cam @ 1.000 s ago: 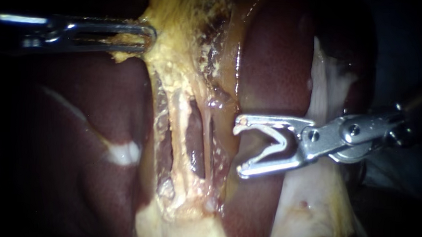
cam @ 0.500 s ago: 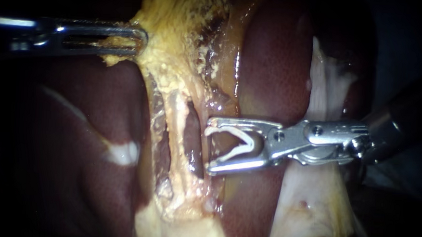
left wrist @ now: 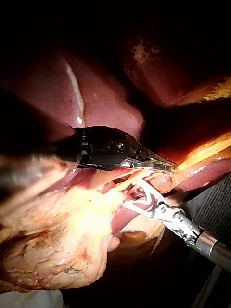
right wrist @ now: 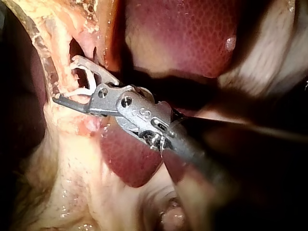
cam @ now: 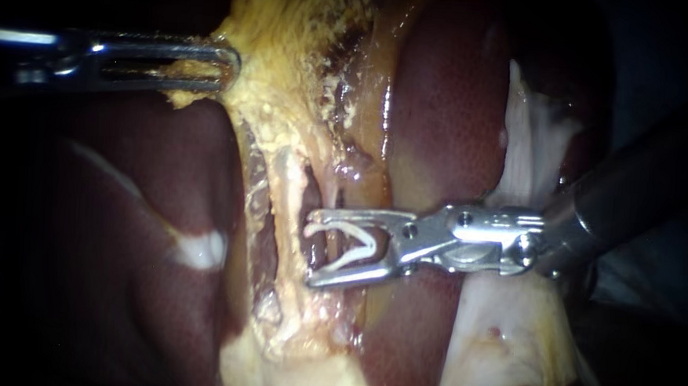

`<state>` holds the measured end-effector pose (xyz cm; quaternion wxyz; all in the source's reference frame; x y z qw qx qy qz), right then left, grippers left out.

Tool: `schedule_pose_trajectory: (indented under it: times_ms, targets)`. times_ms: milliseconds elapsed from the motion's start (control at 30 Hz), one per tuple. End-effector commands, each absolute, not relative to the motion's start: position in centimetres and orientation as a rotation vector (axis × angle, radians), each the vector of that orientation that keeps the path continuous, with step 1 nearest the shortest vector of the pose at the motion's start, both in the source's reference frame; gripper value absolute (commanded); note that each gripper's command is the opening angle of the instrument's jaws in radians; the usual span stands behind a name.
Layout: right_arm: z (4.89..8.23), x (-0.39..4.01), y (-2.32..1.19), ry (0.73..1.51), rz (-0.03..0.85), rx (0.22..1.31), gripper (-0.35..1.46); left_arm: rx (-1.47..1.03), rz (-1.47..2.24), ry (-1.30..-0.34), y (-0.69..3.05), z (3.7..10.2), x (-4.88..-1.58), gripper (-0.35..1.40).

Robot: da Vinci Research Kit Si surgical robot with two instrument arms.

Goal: Clipping first clip left tube

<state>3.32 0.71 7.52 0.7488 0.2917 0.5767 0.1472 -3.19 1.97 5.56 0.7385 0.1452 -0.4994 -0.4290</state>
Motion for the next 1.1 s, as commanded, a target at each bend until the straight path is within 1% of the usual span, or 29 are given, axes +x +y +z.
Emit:
schedule_pose_trajectory:
  times_ms: [33,333,667,833,1000,1100]
  targets:
    - [7.54,3.33,0.70,1.260,0.319,0.639,0.54,0.318,-0.942,-1.096,1.97,5.56,-3.20,-0.35]
    - [7.69,3.54,0.64,1.250,0.316,0.669,0.54,0.316,-0.942,-1.096,1.95,5.57,-3.22,-0.35]
    - [7.68,3.74,0.61,1.268,0.291,0.696,0.52,0.315,-0.943,-1.096,1.95,5.58,-3.23,-0.35]
    - [7.70,3.80,0.58,1.267,0.293,0.699,0.52,0.315,-0.943,-1.096,1.95,5.58,-3.24,-0.35]
    - [7.71,3.79,0.55,1.267,0.290,0.699,0.47,0.315,-0.943,-1.096,1.94,5.58,-3.24,-0.35]
    - [7.71,3.76,0.55,1.270,0.288,0.701,0.35,0.315,-0.942,-1.096,1.94,5.58,-3.23,-0.35]
